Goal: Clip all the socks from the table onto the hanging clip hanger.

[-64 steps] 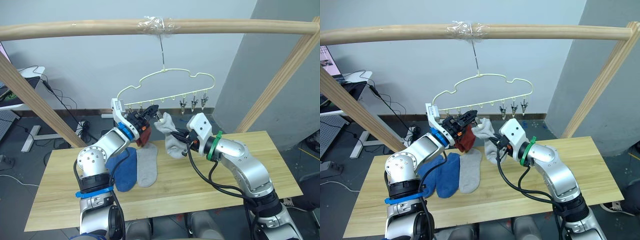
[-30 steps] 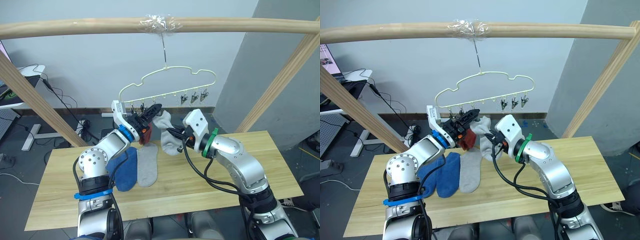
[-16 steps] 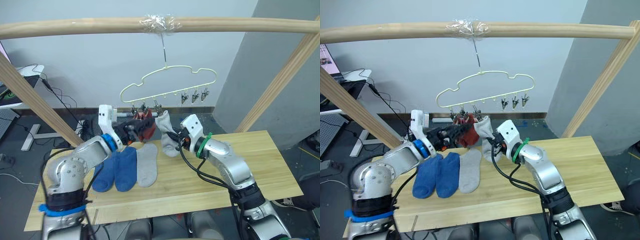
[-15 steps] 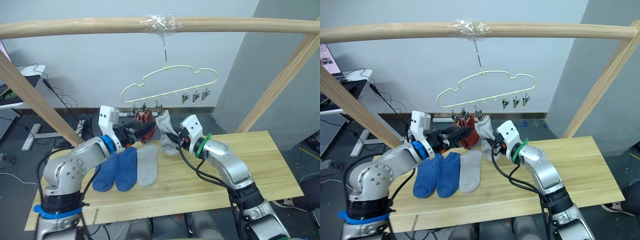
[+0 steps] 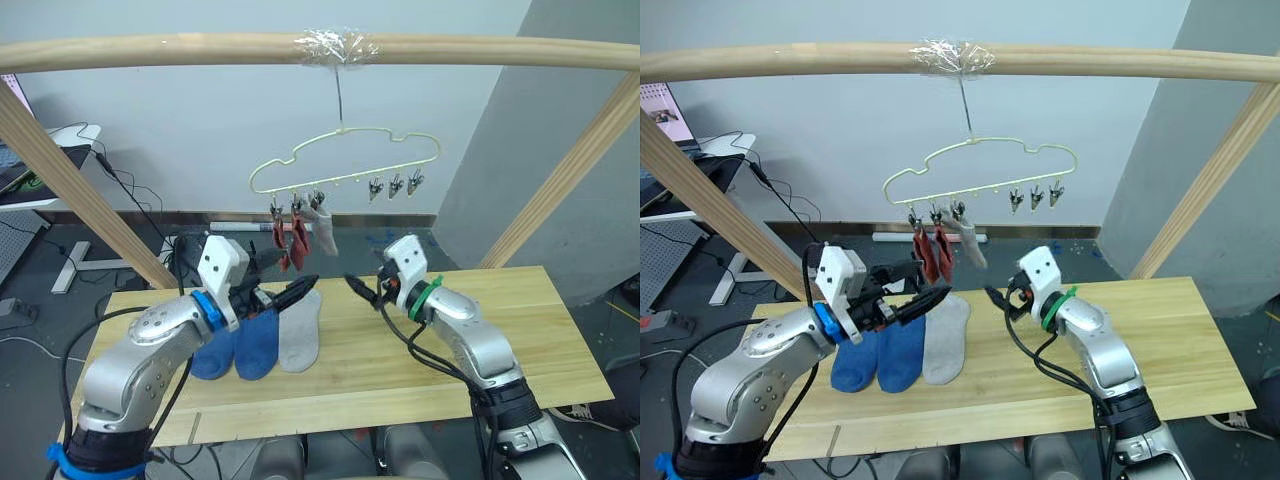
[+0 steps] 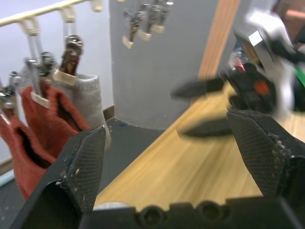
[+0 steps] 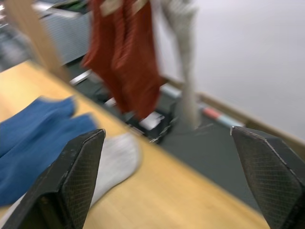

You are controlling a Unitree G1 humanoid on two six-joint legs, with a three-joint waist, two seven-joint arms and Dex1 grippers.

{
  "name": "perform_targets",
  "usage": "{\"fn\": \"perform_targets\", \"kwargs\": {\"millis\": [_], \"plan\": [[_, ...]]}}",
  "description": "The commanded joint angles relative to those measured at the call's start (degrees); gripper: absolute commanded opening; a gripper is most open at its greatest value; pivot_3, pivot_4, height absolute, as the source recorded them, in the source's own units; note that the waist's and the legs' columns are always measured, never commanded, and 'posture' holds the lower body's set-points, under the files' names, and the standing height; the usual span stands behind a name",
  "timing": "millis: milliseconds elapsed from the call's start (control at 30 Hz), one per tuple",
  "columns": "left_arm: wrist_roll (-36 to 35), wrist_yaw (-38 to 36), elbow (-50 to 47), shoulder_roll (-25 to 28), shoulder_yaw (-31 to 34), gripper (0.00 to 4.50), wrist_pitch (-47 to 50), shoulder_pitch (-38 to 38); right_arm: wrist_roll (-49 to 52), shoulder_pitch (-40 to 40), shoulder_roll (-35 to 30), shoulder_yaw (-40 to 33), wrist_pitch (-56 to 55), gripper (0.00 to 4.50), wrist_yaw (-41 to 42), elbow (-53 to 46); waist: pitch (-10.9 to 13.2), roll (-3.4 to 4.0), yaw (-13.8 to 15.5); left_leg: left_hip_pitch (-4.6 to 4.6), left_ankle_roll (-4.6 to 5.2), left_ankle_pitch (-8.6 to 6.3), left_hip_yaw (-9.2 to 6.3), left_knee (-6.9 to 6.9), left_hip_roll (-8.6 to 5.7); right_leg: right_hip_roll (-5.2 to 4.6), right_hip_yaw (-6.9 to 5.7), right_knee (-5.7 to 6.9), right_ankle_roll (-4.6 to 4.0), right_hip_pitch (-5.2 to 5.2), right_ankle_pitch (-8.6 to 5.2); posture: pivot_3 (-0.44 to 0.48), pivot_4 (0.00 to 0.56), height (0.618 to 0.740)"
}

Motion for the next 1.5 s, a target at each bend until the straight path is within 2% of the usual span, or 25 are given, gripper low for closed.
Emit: {"fn": "perform_targets", "kwargs": {"millis": [33,100,167,233,367,1033,1500], "plan": [[0.9,-2.0,-2.9,0.4,1.9,4.50,-3.5,1.4,1.5,-0.8,2.2,-3.5,-0.4,4.14,-3.9,-5.1,0.0,0.00,0.0,0.00,0.00,0.00,0.00,0.01,0.00,0.00,0.00,0.01,0.00,0.00,0.00,0.020,0.128,0.740],[1.9,-3.1,-2.9,0.7,2.2,4.50,-5.3,2.2,1.1,-1.7,3.4,-4.1,-0.7,3.60,-5.7,-5.6,0.0,0.00,0.0,0.01,0.00,0.00,0.03,0.02,0.00,0.01,0.03,0.02,-0.01,0.00,0.00,0.017,0.126,0.740],[3.2,-4.3,-3.0,0.8,1.7,4.50,-7.3,2.4,-0.3,-2.7,4.5,-4.3,-1.7,2.83,-7.9,-5.0,0.0,0.00,0.0,0.01,0.01,0.00,0.03,0.03,-0.01,0.01,0.02,0.02,-0.03,0.01,-0.01,0.015,0.127,0.740],[3.6,-4.7,-2.9,0.4,1.1,4.50,-8.0,2.0,-0.7,-3.6,5.3,-4.8,-2.8,2.83,-9.6,-4.2,0.0,0.00,0.0,0.01,0.01,0.00,0.03,0.03,-0.01,0.01,0.02,0.02,-0.05,0.01,-0.02,0.014,0.127,0.740],[3.6,-3.9,-2.2,-1.2,0.5,4.50,-8.0,0.5,-1.3,-5.5,6.3,-5.0,-4.1,2.02,-11.6,-2.1,0.0,0.00,0.0,0.00,0.01,0.00,0.03,0.02,-0.01,0.00,0.02,0.01,0.00,0.01,0.01,0.012,0.131,0.740],[3.5,-3.2,-2.4,-2.9,0.3,4.50,-7.4,1.4,0.2,-15.7,10.7,-8.0,-6.6,2.02,-14.2,12.7,0.0,0.00,0.0,0.03,0.02,0.01,0.02,0.03,0.00,0.02,0.01,0.11,-0.08,0.02,0.07,0.032,0.140,0.740],[3.5,-3.4,-1.6,-3.3,0.6,4.50,-8.0,1.3,0.0,-17.8,12.0,-7.2,-9.0,2.02,-14.2,14.7,0.0,0.01,0.0,0.05,0.02,0.01,0.02,0.04,0.00,0.02,0.00,0.15,-0.10,0.02,0.09,0.032,0.140,0.740]]}}
